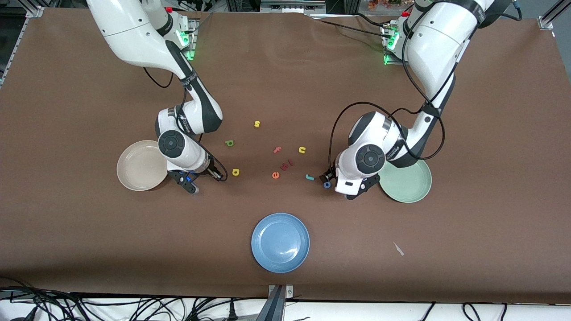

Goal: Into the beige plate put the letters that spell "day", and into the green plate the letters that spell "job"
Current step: 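Drop the y on the white plate while the left gripper grasps the p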

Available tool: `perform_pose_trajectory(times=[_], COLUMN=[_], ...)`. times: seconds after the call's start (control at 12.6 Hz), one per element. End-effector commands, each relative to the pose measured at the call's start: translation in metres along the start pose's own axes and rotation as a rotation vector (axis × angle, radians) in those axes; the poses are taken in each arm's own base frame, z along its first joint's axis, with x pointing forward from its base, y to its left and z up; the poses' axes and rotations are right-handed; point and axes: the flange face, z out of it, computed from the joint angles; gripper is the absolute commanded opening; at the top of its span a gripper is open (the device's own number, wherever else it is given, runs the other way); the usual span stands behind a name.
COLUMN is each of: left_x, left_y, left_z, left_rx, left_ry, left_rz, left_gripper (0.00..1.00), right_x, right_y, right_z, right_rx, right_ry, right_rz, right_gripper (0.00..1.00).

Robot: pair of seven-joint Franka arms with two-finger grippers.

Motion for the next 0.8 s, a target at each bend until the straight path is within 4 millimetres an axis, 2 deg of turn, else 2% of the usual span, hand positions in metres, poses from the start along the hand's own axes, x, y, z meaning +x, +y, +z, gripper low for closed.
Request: perform_pose_trajectory(times=[0.0,0.08,0.16,0.32,0.48,0.56,0.64,0.72], left_x=[0.006,0.005,0.003,0.004,0.003,0.001,0.001,0.000], left_y=[0.001,0.002,0.002,0.000,0.000,-0.001,-0.001,0.000], left_z=[0.033,0.033,0.033,0.032,0.034,0.038,0.038,0.038], left_rx=[-0.003,-0.001,0.000,0.007,0.010,0.015,0.015,0.014], left_ry=[0.003,0.002,0.003,0.000,-0.002,-0.003,-0.002,-0.002], left_rz=[-0.010,-0.014,-0.011,-0.014,-0.015,-0.015,-0.014,-0.013], left_gripper=[1.00,1.00,1.00,1.00,0.98,0.89,0.68,0.54], right_x=[0.011,0.024,0.036,0.049,0.052,0.054,0.065,0.072], right_y=[-0.010,-0.012,-0.005,0.020,0.049,0.066,0.090,0.111], right_z=[-0.009,-0.027,-0.039,-0.053,-0.059,-0.064,-0.069,-0.071], right_rx=[0.009,-0.019,-0.057,-0.096,-0.130,-0.138,-0.148,-0.155], right_ry=[-0.020,-0.045,-0.082,-0.102,-0.099,-0.097,-0.102,-0.111], right_rz=[0.016,0.001,-0.046,-0.147,-0.258,-0.326,-0.367,-0.402], right_gripper=[0.00,0.00,0.00,0.00,0.00,0.00,0.00,0.00])
